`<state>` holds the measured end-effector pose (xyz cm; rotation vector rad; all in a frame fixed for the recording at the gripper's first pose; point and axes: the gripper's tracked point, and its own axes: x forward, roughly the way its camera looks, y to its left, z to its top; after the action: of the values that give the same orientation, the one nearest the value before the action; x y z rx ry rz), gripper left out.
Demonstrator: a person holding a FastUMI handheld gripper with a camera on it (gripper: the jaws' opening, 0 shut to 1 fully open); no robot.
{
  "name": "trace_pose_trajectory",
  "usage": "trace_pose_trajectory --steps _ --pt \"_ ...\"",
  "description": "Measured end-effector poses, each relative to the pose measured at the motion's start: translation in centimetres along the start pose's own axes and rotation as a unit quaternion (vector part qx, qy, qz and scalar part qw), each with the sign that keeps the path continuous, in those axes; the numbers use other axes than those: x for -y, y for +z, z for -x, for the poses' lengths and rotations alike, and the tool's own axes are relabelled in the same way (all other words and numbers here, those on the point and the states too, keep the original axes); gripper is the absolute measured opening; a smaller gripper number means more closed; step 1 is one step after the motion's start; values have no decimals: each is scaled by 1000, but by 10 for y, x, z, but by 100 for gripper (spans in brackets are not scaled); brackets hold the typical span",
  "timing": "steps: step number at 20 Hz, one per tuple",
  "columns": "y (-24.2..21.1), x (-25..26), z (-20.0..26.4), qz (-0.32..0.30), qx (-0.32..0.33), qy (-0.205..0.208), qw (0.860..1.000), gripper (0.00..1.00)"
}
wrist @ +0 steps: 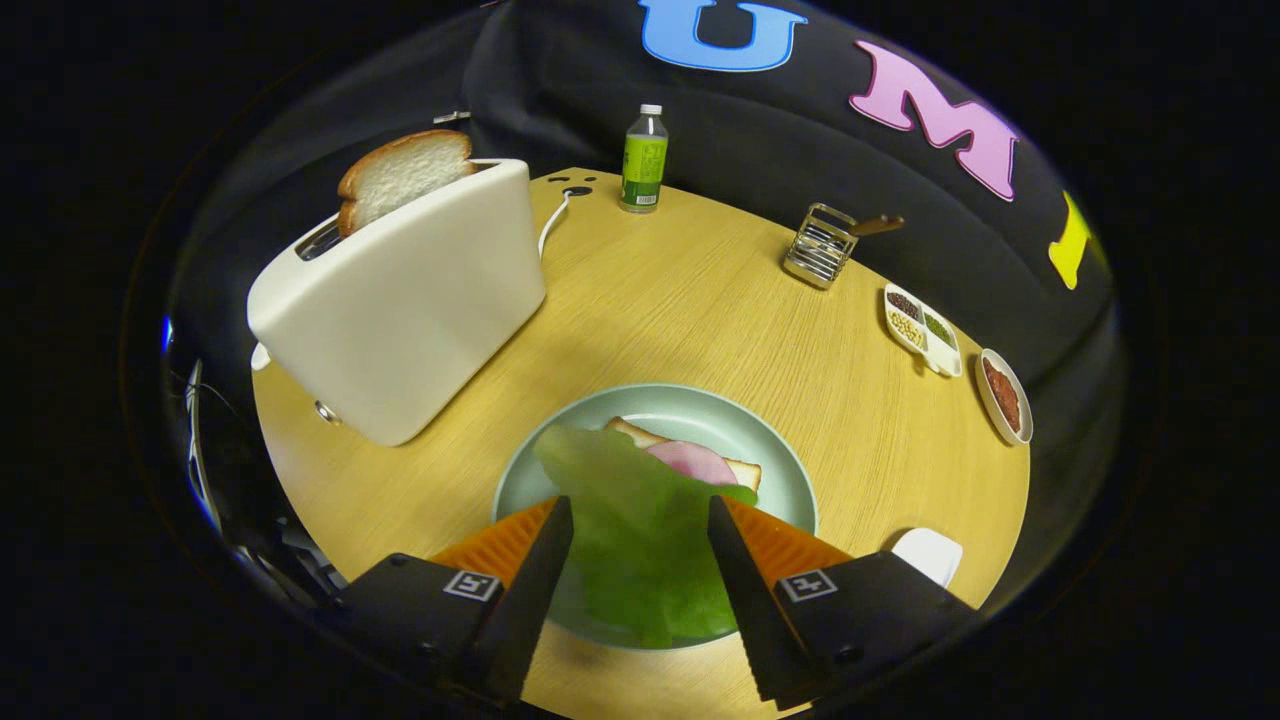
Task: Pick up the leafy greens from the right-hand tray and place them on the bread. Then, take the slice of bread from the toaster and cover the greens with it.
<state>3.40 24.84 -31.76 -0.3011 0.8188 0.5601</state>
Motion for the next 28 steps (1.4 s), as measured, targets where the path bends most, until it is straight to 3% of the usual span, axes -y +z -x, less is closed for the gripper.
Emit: trace_pose_trajectory --steps 1,2,8,17,22,28 --pt "3 1 2 1 8 -3 1000 89" --pt "7 3 6 2 18 -7 1000 100" --pt "55 -12 42 -11 92 13 996 99" --pt "163 -81 108 16 215 80 973 98" --pt "192 -115 98 14 220 101 970 98" --pt "214 -141 58 32 206 92 974 98"
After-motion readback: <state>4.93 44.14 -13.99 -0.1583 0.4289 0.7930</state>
